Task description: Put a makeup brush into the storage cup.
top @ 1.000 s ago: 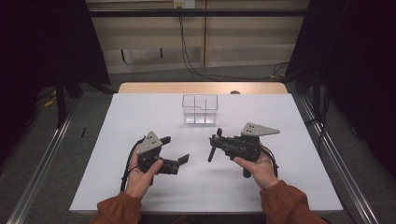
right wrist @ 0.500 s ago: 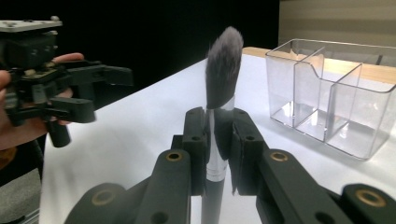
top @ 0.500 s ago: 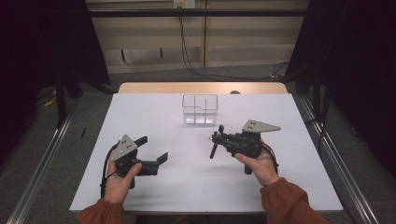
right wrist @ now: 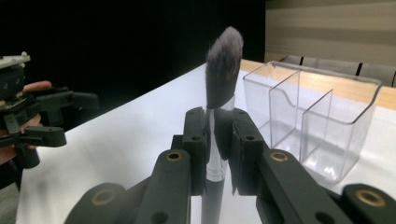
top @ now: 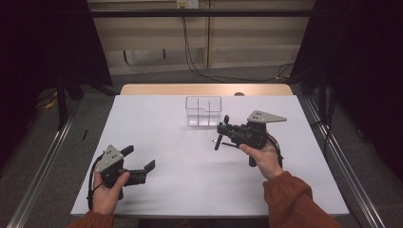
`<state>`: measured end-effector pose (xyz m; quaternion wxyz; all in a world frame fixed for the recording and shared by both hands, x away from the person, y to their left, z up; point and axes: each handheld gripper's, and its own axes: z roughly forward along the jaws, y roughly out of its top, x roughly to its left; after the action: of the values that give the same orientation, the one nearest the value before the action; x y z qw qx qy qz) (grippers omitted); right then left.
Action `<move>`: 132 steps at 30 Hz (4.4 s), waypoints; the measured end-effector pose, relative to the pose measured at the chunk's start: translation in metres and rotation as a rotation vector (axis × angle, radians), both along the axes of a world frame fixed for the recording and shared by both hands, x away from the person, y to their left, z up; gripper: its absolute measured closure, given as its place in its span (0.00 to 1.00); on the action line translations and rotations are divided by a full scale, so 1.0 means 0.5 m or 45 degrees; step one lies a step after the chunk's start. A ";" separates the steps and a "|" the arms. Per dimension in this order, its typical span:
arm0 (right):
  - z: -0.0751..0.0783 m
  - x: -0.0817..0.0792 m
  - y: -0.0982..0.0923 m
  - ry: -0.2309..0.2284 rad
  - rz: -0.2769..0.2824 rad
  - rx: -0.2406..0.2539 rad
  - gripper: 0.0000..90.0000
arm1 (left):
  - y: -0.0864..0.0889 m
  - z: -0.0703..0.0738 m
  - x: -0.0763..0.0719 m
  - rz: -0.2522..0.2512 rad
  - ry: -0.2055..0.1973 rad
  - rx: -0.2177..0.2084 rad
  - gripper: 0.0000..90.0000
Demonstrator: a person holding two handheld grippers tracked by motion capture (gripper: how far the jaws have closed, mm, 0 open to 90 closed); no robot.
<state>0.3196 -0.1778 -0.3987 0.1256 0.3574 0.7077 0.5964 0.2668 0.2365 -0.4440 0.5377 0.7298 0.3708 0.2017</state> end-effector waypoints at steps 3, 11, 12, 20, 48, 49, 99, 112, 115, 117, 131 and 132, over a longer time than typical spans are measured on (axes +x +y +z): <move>0.008 0.009 -0.005 -0.006 -0.014 -0.002 0.88 | 0.007 0.003 -0.004 0.011 -0.015 0.007 0.02; 0.029 0.038 -0.019 -0.037 -0.057 0.007 0.88 | 0.022 -0.002 -0.017 -0.008 -0.031 0.021 0.02; 0.032 0.044 -0.019 -0.048 -0.060 -0.002 0.88 | 0.022 -0.001 -0.017 -0.004 -0.041 0.025 0.02; 0.047 0.077 -0.008 -0.066 -0.072 -0.028 0.88 | 0.015 -0.002 -0.024 -0.028 -0.094 -0.021 0.02; 0.093 0.208 0.020 -0.126 -0.196 -0.130 0.87 | 0.012 -0.004 -0.023 -0.024 -0.068 -0.023 0.04; 0.090 0.213 0.021 -0.133 -0.203 -0.128 0.87 | 0.012 -0.004 -0.023 -0.029 -0.071 -0.023 0.04; -0.028 0.264 0.023 0.021 -0.240 -0.196 0.87 | 0.014 -0.005 -0.019 -0.031 -0.090 0.012 0.03; -0.047 0.260 0.016 0.010 -0.292 -0.189 0.60 | 0.014 -0.006 -0.018 -0.034 -0.087 0.017 0.03; -0.048 0.256 0.009 0.006 -0.294 -0.166 0.50 | 0.016 -0.006 -0.017 -0.028 -0.087 0.011 0.03; -0.047 0.253 0.006 0.014 -0.295 -0.158 0.41 | 0.016 -0.006 -0.017 -0.027 -0.087 0.016 0.03; -0.048 0.218 -0.016 -0.015 -0.289 -0.122 0.00 | 0.019 -0.004 -0.018 -0.018 -0.080 0.001 0.03; -0.049 0.216 -0.019 -0.018 -0.294 -0.119 0.00 | 0.019 -0.004 -0.018 -0.018 -0.080 0.001 0.03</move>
<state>0.4274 -0.1871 -0.4232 0.2148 0.4259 0.6880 0.5470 0.2577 0.2460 -0.4460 0.5500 0.7260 0.3486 0.2210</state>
